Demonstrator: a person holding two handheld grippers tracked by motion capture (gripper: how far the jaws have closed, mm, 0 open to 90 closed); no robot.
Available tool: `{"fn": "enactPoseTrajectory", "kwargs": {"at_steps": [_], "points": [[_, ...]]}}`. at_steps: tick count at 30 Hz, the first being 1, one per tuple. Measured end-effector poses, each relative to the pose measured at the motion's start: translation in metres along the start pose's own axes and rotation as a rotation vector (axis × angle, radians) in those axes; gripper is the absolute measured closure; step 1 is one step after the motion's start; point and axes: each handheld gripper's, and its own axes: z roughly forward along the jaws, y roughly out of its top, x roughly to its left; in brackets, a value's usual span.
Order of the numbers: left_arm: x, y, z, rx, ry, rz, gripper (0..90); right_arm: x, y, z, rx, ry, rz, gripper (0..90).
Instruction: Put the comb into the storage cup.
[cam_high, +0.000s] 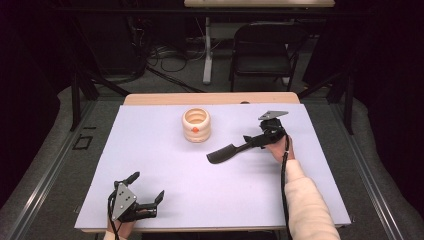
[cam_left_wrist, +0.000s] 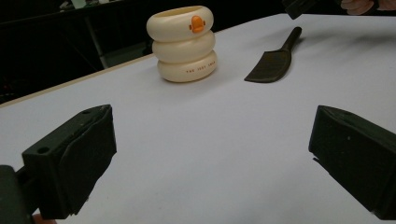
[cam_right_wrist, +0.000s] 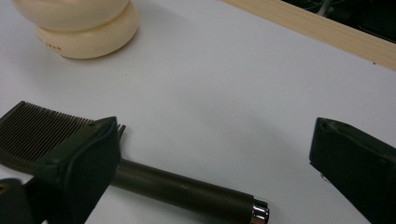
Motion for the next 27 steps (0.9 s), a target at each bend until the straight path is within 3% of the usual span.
{"fn": "enactPoseTrajectory", "kwargs": {"at_steps": [3, 4, 6, 9, 10, 15, 19, 27], "points": [[-0.001, 0.0, 0.0, 0.004, -0.005, 0.003, 0.8, 0.0, 0.0, 0.003, 0.012, -0.021, -0.003, 17.0], [-0.001, 0.0, 0.0, 0.004, -0.004, 0.001, 0.8, -0.001, -0.001, 0.004, 0.017, -0.035, -0.003, 28.7], [-0.001, 0.0, 0.0, 0.003, -0.004, 0.002, 0.8, -0.001, -0.001, 0.004, 0.019, -0.039, -0.003, 33.0], [-0.001, 0.0, 0.0, 0.003, -0.002, 0.001, 0.8, -0.004, -0.004, 0.008, 0.052, -0.071, 0.001, 59.8], [-0.001, 0.0, 0.0, 0.003, -0.002, 0.0, 0.8, -0.004, -0.004, 0.008, 0.052, -0.071, 0.001, 59.8], [-0.001, 0.0, 0.001, 0.004, -0.003, 0.003, 0.8, -0.008, -0.008, 0.01, 0.071, -0.105, 0.008, 81.1], [-0.001, 0.0, 0.0, 0.005, -0.003, 0.004, 0.9, -0.009, -0.01, 0.012, 0.094, -0.122, 0.002, 89.8], [-0.001, -0.001, 0.0, 0.005, -0.003, 0.002, 0.9, -0.007, -0.012, 0.016, 0.141, -0.124, -0.033, 90.0]]}}
